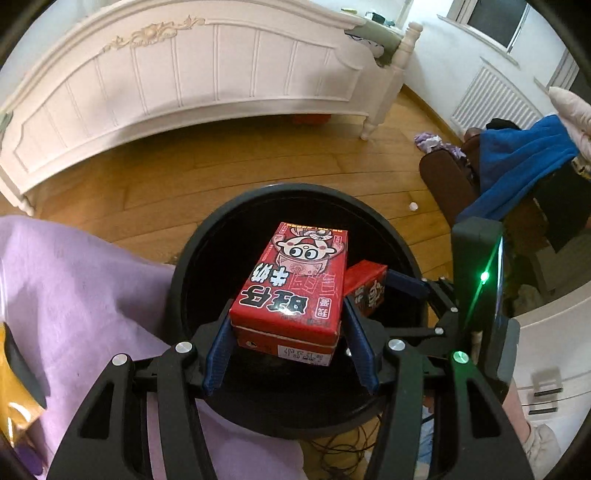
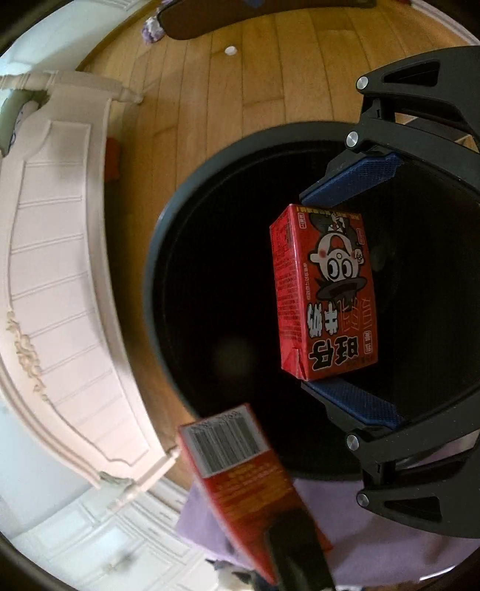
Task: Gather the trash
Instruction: 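Carry both red cartons to the black bin and open both tools over it, then return to the table and grasp the white fluffy item with the right tool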
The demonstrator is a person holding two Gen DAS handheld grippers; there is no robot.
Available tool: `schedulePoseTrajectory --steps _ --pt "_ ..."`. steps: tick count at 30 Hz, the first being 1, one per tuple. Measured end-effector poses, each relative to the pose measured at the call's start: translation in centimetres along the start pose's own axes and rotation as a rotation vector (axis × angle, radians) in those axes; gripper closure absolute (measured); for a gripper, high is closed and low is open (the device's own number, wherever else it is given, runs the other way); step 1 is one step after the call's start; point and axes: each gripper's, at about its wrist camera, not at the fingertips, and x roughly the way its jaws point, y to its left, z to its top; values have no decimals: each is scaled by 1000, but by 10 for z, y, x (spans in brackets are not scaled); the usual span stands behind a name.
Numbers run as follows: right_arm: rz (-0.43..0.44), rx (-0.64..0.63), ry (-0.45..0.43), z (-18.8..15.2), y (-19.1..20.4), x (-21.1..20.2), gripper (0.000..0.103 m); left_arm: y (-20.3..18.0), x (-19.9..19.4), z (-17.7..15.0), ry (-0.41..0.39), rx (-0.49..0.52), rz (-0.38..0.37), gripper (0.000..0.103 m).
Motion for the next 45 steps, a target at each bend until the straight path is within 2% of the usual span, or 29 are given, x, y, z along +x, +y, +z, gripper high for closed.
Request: schedulePoseTrajectory --steps 14,16,23,29,30,31,35,39,45 --pt "-1 -25 13 2 -1 3 13 1 -4 -6 -23 48 -10 46" --pt "-6 -30 10 2 0 0 13 -1 -5 -3 -33 44 1 37" --pt "-4 -3 -36 -8 -3 -23 11 -4 -36 -14 -114 43 -1 31" --pt "7 10 -107 -15 3 -52 10 6 -84 -41 -200 5 -21 31" --pt "11 7 -115 -15 5 -55 10 9 -92 -46 -215 -4 -19 28" --pt "14 0 -127 -15 10 -60 10 11 -99 -49 -228 -13 -18 19" --pt "48 -46 -153 -11 34 -77 10 39 -133 -73 -298 -85 -3 17" --pt "103 -118 -177 -1 73 -97 10 85 -170 -103 -358 -204 22 17" --pt "232 -295 -191 23 157 -125 10 167 -223 -155 -436 -380 151 17"
